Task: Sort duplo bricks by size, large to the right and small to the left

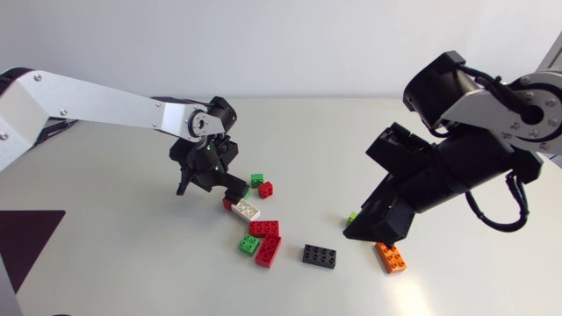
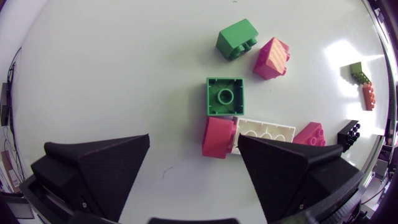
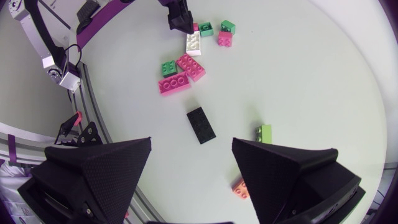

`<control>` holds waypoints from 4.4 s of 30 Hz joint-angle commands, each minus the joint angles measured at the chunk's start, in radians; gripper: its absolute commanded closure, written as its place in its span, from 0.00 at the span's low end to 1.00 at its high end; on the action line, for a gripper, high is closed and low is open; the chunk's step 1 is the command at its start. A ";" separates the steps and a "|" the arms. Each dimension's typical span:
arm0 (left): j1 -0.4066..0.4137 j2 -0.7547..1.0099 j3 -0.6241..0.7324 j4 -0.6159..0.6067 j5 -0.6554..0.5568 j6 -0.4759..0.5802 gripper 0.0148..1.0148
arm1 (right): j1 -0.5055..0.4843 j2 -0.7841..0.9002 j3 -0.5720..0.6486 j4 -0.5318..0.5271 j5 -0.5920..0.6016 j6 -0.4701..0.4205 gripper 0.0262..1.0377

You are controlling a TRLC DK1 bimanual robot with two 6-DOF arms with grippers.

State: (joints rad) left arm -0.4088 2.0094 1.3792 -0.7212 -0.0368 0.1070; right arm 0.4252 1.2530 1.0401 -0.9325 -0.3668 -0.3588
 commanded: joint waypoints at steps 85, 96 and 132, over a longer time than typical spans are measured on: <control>0.007 0.065 0.035 -0.018 -0.002 0.037 0.74 | -0.006 -0.046 -0.071 0.000 -0.001 0.000 0.10; 0.025 -0.110 -0.091 -0.046 0.000 0.074 0.79 | -0.005 -0.052 -0.069 0.000 -0.003 0.000 0.10; 0.128 -0.477 -0.755 0.124 0.002 0.220 0.67 | 0.113 -0.078 -0.081 0.029 -0.001 0.092 0.10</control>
State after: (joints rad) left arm -0.2768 1.4979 0.6567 -0.6094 -0.0334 0.3065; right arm 0.5312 1.1896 0.9886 -0.9058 -0.3672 -0.2871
